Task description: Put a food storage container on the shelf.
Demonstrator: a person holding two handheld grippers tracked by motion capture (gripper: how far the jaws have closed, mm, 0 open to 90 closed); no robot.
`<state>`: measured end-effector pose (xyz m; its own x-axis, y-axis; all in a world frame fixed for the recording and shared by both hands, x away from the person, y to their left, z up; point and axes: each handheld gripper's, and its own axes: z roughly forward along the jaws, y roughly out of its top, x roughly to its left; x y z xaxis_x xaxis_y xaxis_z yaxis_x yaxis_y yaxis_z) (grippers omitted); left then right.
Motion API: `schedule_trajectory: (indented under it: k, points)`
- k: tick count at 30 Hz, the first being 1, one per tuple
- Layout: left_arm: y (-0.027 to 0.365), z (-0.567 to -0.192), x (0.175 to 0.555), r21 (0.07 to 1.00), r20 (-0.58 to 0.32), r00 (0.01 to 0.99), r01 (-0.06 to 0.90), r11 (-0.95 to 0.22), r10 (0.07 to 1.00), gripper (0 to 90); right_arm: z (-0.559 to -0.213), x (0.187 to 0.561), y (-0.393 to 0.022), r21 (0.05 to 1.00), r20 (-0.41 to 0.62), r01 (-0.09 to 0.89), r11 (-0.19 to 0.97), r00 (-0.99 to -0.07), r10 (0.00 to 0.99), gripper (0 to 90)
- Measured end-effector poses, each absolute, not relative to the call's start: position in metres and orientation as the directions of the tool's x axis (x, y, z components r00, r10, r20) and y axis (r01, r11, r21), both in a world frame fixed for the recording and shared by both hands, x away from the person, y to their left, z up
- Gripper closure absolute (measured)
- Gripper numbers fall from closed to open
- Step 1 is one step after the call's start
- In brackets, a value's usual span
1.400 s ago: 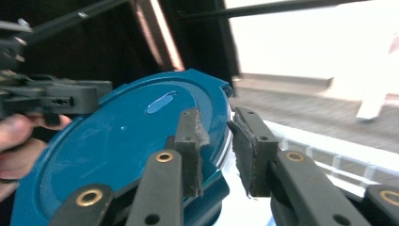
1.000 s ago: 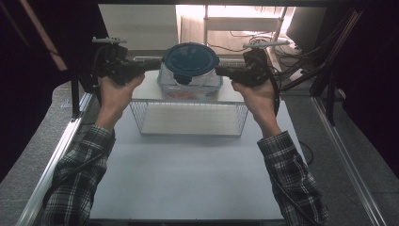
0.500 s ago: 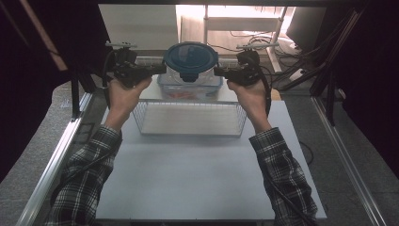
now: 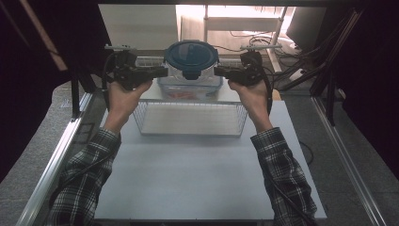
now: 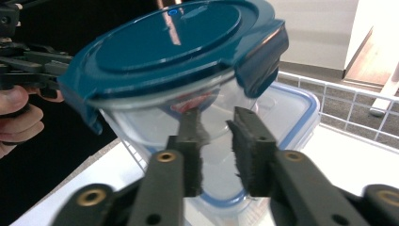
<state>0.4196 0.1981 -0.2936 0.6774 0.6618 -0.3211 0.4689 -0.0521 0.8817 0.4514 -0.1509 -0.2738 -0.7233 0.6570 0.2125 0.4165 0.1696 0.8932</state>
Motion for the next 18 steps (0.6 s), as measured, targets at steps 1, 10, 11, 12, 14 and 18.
schedule_trajectory:
  k: [1,10,11,12,14,18]
  points:
    - [0.198,-0.295,0.419,0.881,-0.32,0.682,0.47,-0.059,0.657,63.6,-0.275,0.45,-0.151,0.894,0.21,0.413,0.171,-0.726,0.655,67.9]
    - [0.198,-0.304,0.406,0.888,-0.297,0.712,0.451,-0.091,0.636,35.6,-0.281,0.44,-0.152,0.899,0.196,0.395,0.189,-0.749,0.633,45.4]
    - [0.198,-0.306,0.404,0.889,-0.293,0.715,0.449,-0.095,0.634,33.7,-0.282,0.438,-0.152,0.899,0.191,0.391,0.195,-0.753,0.63,43.0]
    - [0.198,-0.307,0.402,0.889,-0.289,0.717,0.448,-0.101,0.634,32.0,-0.283,0.436,-0.152,0.899,0.182,0.387,0.203,-0.754,0.631,40.7]
    - [0.197,-0.31,0.399,0.891,-0.273,0.724,0.438,-0.117,0.633,28.8,-0.285,0.434,-0.151,0.9,0.166,0.38,0.215,-0.753,0.636,36.7]
    - [0.195,-0.316,0.392,0.894,-0.259,0.733,0.428,-0.131,0.629,23.2,-0.288,0.429,-0.153,0.902,0.168,0.377,0.21,-0.755,0.634,28.8]
